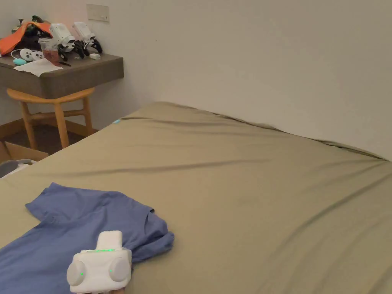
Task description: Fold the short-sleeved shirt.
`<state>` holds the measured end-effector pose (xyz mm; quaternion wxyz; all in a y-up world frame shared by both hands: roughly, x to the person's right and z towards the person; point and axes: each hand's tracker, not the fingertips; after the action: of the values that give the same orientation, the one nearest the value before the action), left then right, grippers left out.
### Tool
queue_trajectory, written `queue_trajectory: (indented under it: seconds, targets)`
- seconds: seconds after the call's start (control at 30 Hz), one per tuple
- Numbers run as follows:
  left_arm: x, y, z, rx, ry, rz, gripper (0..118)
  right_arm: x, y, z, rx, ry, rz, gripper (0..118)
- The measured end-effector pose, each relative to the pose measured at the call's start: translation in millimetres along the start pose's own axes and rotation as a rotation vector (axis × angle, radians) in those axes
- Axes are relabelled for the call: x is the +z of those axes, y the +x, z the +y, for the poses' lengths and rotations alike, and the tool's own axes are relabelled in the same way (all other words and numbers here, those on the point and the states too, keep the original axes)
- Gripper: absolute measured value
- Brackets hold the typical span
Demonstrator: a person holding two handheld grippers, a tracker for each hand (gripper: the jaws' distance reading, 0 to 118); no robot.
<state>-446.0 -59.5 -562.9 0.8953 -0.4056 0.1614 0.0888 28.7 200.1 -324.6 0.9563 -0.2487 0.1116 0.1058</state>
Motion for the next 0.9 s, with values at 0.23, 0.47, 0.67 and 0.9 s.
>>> queue_trajectory:
  seconds: [0.23, 0.47, 0.67, 0.9]
  targets:
    - [61, -9, 31, 0.052, 0.028, -0.18, 5, 33, 45, -23, -0.169, 0.036, -0.073, 2]
    - [174, 186, 23, -0.279, 0.13, -0.554, 5, 97, 100, -28, -0.314, 0.119, -0.241, 2]
    - [300, 409, -104, -0.765, 0.115, -0.781, 5, 199, 155, -33, -0.376, 0.251, -0.474, 2]
    - [359, 498, -316, -0.978, -0.249, -0.993, 5, 287, 188, -68, -0.273, 0.236, -0.682, 2]
